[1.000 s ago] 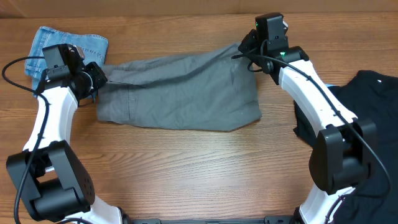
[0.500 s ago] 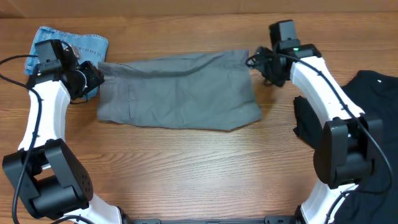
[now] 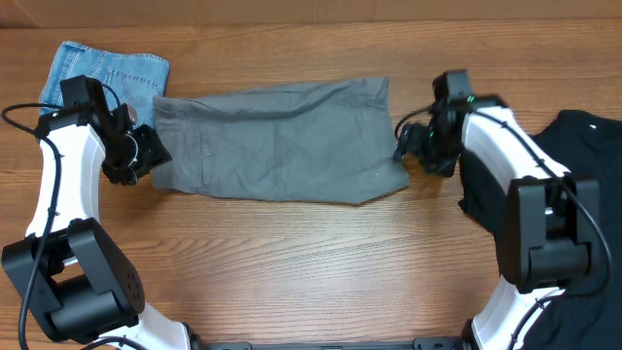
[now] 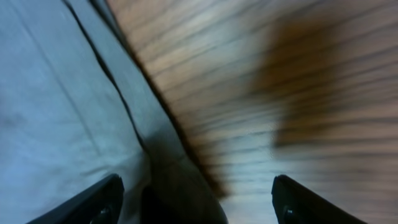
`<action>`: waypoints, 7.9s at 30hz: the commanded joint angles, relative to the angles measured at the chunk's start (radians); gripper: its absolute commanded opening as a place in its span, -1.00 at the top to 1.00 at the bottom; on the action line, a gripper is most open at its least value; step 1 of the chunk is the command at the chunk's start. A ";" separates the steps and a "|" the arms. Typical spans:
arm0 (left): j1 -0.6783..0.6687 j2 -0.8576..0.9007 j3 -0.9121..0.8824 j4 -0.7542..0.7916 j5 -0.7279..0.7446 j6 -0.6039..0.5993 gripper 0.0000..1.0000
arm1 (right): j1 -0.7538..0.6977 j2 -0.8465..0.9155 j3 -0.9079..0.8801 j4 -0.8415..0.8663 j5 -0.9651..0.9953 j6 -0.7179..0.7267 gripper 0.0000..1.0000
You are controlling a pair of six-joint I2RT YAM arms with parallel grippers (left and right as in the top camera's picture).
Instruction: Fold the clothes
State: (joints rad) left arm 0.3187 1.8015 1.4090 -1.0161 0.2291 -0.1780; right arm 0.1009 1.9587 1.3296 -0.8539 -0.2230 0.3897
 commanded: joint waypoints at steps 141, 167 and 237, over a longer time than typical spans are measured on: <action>-0.384 0.240 0.271 -0.209 0.298 0.397 0.58 | 0.183 -0.146 0.009 -0.170 -0.320 -0.072 0.47; -0.268 0.234 -0.061 -0.172 0.071 0.197 0.75 | 0.323 -0.169 -0.305 -0.181 -0.093 0.178 0.69; -0.110 0.267 -0.047 0.053 0.257 0.223 -0.94 | 0.280 -0.126 -0.225 0.095 -0.249 0.106 0.61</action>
State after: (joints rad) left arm 0.2161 2.0632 1.4162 -0.9886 0.4286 0.0326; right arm 0.3813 1.8137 1.1301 -0.7738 -0.4934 0.4545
